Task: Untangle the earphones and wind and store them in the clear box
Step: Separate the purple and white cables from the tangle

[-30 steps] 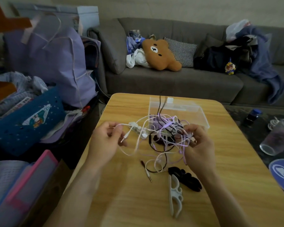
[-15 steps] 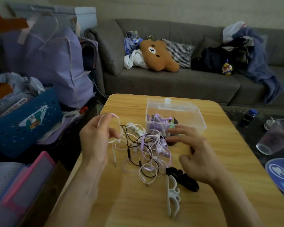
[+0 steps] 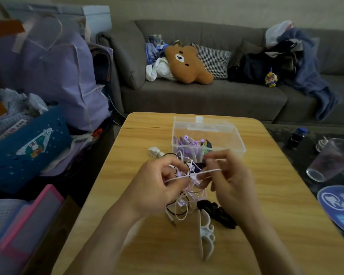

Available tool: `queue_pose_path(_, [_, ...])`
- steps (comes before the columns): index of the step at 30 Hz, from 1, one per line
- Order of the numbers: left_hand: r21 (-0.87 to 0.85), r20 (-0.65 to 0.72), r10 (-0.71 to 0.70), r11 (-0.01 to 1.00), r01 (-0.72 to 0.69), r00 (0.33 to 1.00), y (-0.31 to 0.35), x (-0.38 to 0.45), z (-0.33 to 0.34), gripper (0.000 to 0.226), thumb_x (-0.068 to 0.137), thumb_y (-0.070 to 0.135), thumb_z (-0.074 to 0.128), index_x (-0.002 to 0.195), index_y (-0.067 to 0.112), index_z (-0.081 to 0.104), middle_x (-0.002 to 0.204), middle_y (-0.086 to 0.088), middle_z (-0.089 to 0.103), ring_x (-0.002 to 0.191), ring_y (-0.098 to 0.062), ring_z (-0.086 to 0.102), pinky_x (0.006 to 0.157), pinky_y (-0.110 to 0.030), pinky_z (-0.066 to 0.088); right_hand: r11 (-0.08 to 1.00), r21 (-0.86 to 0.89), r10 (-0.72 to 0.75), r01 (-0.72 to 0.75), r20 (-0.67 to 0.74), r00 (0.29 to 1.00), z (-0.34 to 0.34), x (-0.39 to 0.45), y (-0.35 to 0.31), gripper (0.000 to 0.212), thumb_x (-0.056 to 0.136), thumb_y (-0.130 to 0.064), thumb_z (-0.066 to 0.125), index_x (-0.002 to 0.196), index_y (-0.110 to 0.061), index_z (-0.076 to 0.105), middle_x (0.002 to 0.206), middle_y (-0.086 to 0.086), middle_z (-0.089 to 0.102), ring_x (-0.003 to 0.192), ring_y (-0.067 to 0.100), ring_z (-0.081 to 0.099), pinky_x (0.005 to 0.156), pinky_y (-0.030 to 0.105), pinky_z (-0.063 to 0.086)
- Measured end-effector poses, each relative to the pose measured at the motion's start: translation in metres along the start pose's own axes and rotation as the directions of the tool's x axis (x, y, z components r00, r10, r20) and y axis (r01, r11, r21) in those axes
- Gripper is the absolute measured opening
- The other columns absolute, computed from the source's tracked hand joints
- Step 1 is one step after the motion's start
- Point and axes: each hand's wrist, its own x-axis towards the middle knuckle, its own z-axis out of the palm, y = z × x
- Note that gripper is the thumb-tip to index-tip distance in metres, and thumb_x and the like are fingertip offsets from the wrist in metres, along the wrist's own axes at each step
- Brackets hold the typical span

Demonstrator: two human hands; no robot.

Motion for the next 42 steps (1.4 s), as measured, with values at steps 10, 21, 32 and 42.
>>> queue_pose_path(10, [-0.66,-0.26,-0.34,0.746,0.091,0.904,0.014,0.015,0.002,0.048,0.106,0.023,0.04,0.064,0.014,0.06,0.061,-0.018,0.06,0.057,-0.022,0.06,0.085,-0.037,0.05,0.742,0.622,0.228,-0.251,0.117,0.967,-0.014,0.008,-0.01,0.042,0.096,-0.035,0.048,0.063,-0.008,0.05,0.061,0.008,0.054,0.066,0.023,0.058,0.078,0.039,0.054])
queue_pose_path(21, [-0.576,-0.455,-0.437,0.809,0.117,0.776,-0.006,0.026,-0.027,0.021,0.09,0.019,0.071,0.098,0.011,0.054,0.043,0.008,0.035,0.036,-0.011,0.027,0.055,-0.031,0.045,0.976,0.147,0.195,-0.163,-0.241,0.951,-0.021,0.007,-0.008,0.026,0.073,-0.038,0.078,0.076,-0.014,0.067,0.057,0.005,0.054,0.047,0.014,0.043,0.042,0.02,0.036])
queue_pose_path(32, [-0.577,-0.274,-0.417,0.792,0.199,0.867,-0.001,0.022,-0.026,0.031,0.094,0.037,0.061,0.07,0.019,0.052,0.044,0.007,0.029,0.041,-0.014,0.021,0.046,-0.027,0.027,0.383,0.816,0.509,-0.433,0.205,0.836,-0.005,0.016,-0.003,0.043,0.087,-0.053,0.051,0.072,-0.014,0.057,0.051,-0.005,0.033,0.048,0.012,0.04,0.08,0.037,0.054])
queue_pose_path(42, [-0.076,-0.639,-0.262,0.957,0.28,0.723,-0.022,0.023,-0.061,0.042,0.086,0.03,0.074,0.054,0.014,0.054,0.046,0.0,0.044,0.045,-0.018,0.041,0.051,-0.029,0.037,0.944,0.227,0.295,-0.24,-0.252,0.922,-0.034,0.014,0.002,0.027,0.081,0.003,0.076,0.083,-0.018,0.059,0.053,-0.009,0.046,0.05,0.011,0.043,0.052,0.026,0.043])
